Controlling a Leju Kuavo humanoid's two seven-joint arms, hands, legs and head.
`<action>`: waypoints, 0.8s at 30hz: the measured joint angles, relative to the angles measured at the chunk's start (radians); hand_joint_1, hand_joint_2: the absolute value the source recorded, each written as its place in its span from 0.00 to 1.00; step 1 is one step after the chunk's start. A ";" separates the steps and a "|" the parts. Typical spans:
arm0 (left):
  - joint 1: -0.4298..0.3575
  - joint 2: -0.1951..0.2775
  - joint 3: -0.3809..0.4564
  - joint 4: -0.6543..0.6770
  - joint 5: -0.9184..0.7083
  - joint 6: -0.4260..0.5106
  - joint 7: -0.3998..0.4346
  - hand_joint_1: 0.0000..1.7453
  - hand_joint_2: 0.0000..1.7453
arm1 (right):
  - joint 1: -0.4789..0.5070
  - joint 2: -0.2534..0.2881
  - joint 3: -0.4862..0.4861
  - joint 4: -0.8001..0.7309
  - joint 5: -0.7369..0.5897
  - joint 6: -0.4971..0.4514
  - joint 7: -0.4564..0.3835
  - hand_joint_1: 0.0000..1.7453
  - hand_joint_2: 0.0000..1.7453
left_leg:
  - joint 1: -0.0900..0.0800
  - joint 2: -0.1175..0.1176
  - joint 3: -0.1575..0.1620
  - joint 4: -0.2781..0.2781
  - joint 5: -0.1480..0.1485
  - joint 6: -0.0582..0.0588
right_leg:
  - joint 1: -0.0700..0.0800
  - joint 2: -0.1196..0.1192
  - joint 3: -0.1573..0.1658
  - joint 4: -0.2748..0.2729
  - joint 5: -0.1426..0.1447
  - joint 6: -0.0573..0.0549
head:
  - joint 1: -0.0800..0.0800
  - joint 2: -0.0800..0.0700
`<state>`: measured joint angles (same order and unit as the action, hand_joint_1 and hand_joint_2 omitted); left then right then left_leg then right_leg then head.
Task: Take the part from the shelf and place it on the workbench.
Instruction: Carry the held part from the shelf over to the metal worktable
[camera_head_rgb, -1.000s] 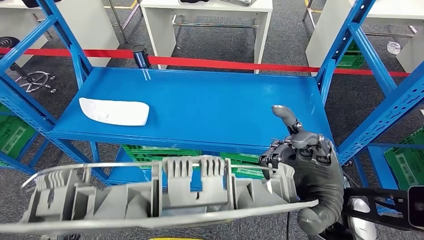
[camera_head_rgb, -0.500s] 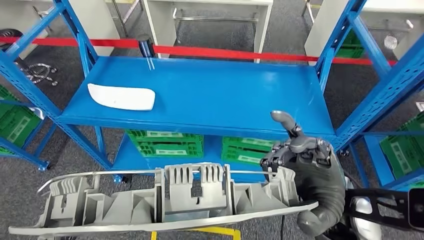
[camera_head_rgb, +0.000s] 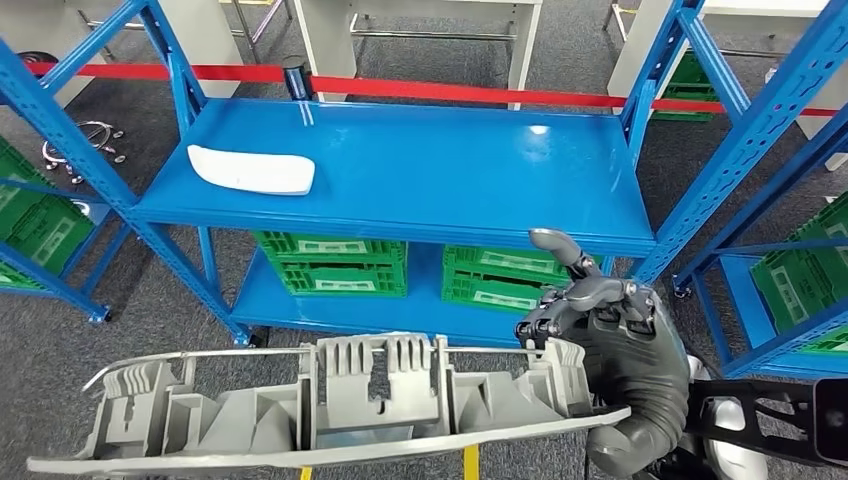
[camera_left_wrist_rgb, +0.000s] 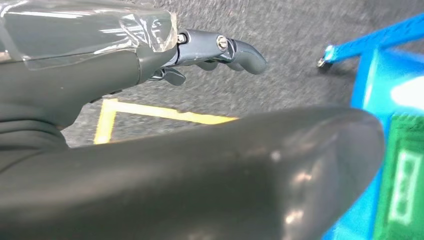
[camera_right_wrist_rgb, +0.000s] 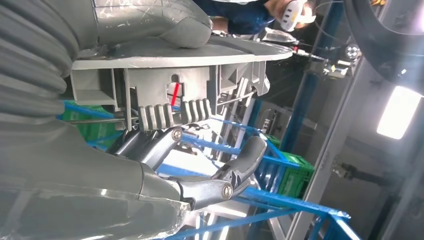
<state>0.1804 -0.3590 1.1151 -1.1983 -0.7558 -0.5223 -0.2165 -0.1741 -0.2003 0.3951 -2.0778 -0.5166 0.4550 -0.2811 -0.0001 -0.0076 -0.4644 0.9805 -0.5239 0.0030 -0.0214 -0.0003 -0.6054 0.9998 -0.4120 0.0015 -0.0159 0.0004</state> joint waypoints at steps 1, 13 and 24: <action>0.012 0.000 -0.006 -0.009 0.001 -0.005 0.019 0.00 0.00 | 0.000 -0.002 0.000 -0.001 -0.005 0.001 0.000 1.00 1.00 | -0.004 0.001 -0.001 -0.005 0.004 0.006 | -0.001 0.000 -0.001 -0.003 0.008 0.007 | -0.001 0.000; 0.179 -0.003 -0.185 -0.157 0.209 0.044 0.278 0.00 0.00 | 0.021 -0.022 -0.008 -0.010 -0.015 0.002 0.023 1.00 1.00 | -0.009 0.019 -0.161 0.011 0.132 0.033 | -0.001 0.000 0.098 0.086 -0.120 0.027 | 0.005 0.000; 0.213 -0.003 -0.257 -0.200 0.198 0.005 0.260 0.00 0.00 | 0.015 0.000 -0.019 -0.031 0.013 -0.002 0.073 1.00 1.00 | 0.011 0.011 -0.233 0.299 -0.052 -0.029 | 0.003 -0.005 0.059 -0.015 -0.054 -0.026 | -0.005 0.000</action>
<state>0.3933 -0.3620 0.8576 -1.3981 -0.5580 -0.5172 0.0435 -0.1586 -0.2001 0.3764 -2.1090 -0.5036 0.4525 -0.2081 0.0106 0.0031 -0.6978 1.2793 -0.5754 -0.0257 -0.0186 -0.0055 -0.5467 0.9851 -0.4661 -0.0242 -0.0209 0.0004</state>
